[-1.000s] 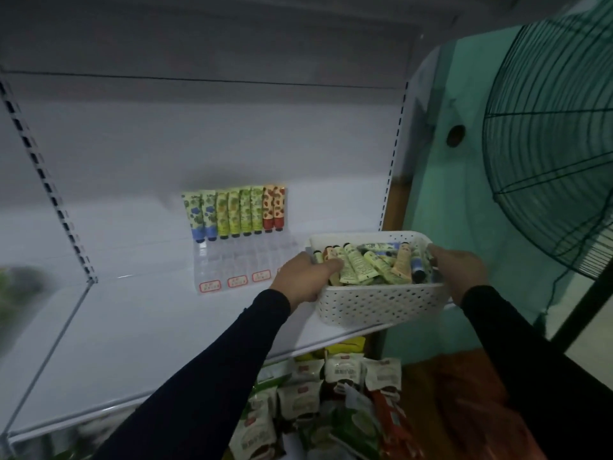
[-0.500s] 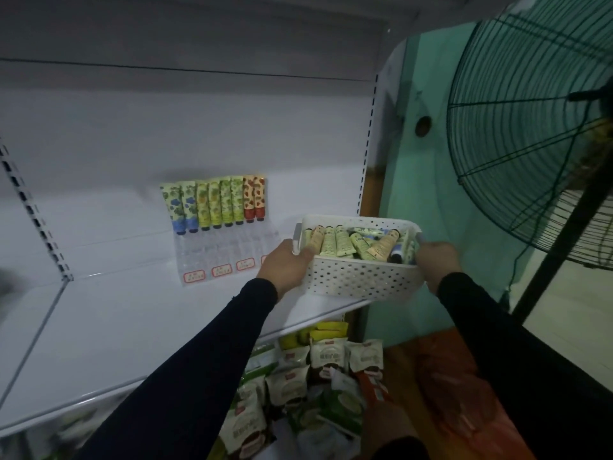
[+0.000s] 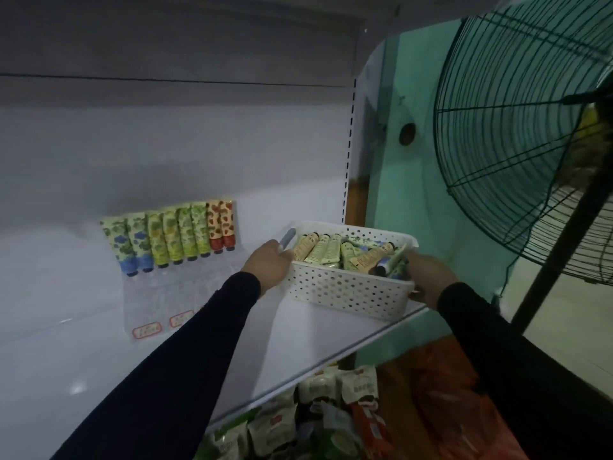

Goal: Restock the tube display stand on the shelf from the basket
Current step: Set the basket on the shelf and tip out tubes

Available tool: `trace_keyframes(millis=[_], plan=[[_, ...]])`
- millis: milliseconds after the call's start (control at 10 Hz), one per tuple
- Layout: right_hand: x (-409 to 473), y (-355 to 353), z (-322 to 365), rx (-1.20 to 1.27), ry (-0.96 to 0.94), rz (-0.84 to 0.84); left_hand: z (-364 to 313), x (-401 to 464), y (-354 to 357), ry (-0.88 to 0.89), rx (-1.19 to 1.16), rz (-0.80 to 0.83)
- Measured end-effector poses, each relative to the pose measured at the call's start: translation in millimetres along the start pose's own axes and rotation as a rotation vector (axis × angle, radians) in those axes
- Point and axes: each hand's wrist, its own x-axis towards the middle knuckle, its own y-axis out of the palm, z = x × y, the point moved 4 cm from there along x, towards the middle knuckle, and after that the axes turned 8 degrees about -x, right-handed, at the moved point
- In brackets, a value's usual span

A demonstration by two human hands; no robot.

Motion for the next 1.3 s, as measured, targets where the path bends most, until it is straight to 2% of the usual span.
trace_keyframes(millis=[100,300,400,600,900,1000,1300], plan=[[17,-1,2,0.02,0.051,-0.024,-9,25,1,0.001,0.054,0.044],[39,-7,4,-0.289,-0.122,-0.083,-24,60,8,-0.085,-0.071,0.173],[51,-6,4,-0.03,-0.168,-0.188,-26,71,14,-0.031,-0.088,0.186],[42,0,7,-0.022,-0.386,-0.278,-28,80,26,0.088,-0.132,0.204],[22,4,2,-0.092,-0.634,-0.259,-24,78,35,0.177,-0.11,0.219],[23,4,-4,-0.112,-0.649,-0.223,-21,80,35,0.145,-0.09,0.253],[16,9,-12,-0.188,-0.782,-0.342,-10,96,30,0.095,0.036,0.282]])
